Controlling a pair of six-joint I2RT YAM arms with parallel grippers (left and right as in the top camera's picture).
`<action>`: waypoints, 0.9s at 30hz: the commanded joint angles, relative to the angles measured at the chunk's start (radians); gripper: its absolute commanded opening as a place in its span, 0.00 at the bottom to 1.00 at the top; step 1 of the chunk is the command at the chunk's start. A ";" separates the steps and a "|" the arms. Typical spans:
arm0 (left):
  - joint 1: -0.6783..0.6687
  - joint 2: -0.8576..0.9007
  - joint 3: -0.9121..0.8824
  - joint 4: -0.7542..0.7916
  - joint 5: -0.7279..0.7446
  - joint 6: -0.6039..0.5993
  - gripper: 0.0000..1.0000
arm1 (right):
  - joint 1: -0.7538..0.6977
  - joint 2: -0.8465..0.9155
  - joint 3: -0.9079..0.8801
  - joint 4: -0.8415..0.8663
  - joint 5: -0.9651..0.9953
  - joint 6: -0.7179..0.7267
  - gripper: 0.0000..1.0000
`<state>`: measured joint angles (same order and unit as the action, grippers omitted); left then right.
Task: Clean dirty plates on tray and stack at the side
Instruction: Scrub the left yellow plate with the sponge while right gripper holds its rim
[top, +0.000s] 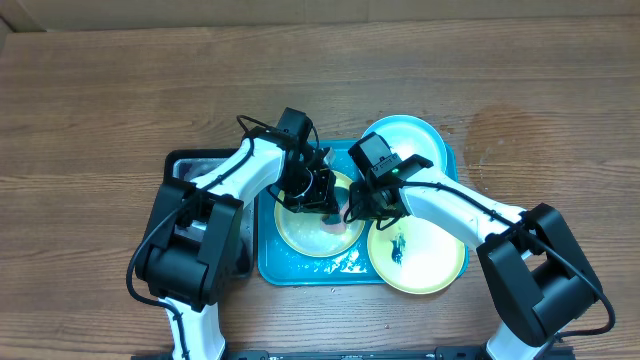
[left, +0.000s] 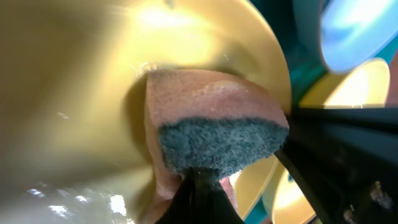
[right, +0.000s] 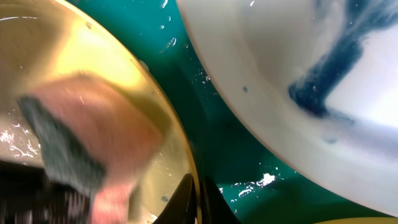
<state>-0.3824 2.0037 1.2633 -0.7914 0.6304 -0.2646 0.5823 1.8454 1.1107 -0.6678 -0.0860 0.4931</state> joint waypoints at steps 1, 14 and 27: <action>-0.025 0.022 0.018 -0.025 0.102 0.057 0.04 | -0.008 0.012 0.002 0.008 0.040 0.001 0.04; -0.085 0.051 0.017 -0.046 0.188 -0.037 0.04 | -0.008 0.012 0.002 0.005 0.040 0.005 0.04; -0.032 0.217 0.018 0.105 0.241 -0.129 0.04 | -0.008 0.012 0.002 -0.004 0.040 0.005 0.04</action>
<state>-0.4271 2.1563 1.2709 -0.7109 0.9325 -0.3576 0.5701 1.8454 1.1107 -0.6739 -0.0536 0.4904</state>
